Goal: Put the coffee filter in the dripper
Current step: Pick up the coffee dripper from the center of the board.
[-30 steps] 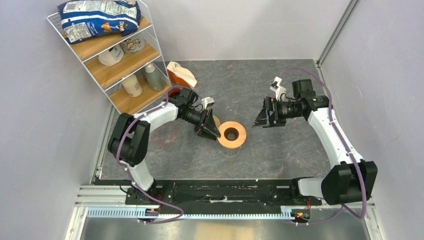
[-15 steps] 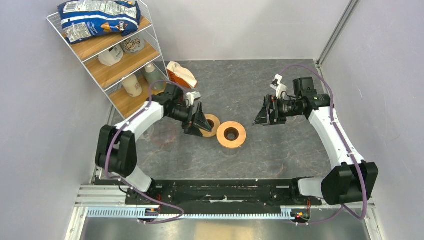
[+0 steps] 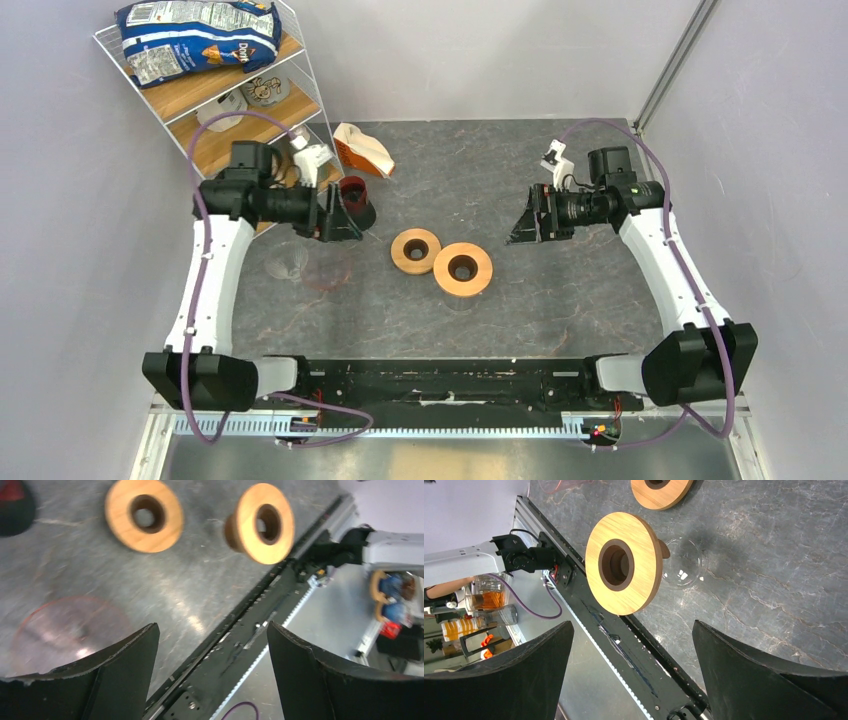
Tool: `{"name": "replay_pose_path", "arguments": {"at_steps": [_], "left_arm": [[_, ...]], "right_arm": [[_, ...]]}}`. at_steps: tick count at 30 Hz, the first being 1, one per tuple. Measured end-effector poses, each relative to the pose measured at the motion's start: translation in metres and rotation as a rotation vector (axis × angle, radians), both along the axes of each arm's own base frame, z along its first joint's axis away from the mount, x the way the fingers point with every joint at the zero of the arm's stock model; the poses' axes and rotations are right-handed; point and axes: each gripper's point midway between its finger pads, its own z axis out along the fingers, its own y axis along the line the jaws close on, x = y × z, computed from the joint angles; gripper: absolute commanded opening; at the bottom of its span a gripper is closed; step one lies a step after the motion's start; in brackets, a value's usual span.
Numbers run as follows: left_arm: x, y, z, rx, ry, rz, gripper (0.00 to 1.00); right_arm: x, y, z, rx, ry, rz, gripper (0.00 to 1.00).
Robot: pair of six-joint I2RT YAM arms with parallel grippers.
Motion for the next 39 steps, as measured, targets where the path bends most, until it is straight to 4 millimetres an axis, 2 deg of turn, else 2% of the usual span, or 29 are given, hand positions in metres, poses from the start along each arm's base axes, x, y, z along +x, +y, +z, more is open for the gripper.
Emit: {"name": "replay_pose_path", "arguments": {"at_steps": [2,6,12,19,27,33,39], "left_arm": [[0.001,0.025,0.001,0.049,-0.028,0.055,0.85],[0.001,0.075,-0.018,0.161,0.017,0.163,0.83],[0.0,0.124,-0.05,0.27,0.112,0.209,0.73],[0.011,0.145,-0.081,0.368,0.128,0.192,0.58],[0.023,0.153,-0.121,0.398,0.176,0.176,0.52],[0.032,0.16,-0.132,0.421,0.175,0.189,0.5],[0.035,0.182,-0.138,0.432,0.195,0.256,0.5]], "right_arm": [[0.001,0.0,0.0,-0.007,-0.008,0.012,0.97],[0.008,-0.002,0.001,-0.024,-0.032,0.037,0.97],[0.012,-0.004,-0.002,-0.047,-0.033,0.05,0.97],[0.015,-0.005,-0.004,-0.055,-0.021,0.048,0.97],[0.016,-0.005,-0.002,-0.059,-0.028,0.044,0.97],[0.017,-0.006,-0.003,-0.068,-0.028,0.039,0.97],[0.017,-0.007,-0.003,-0.071,-0.029,0.037,0.97]]}}
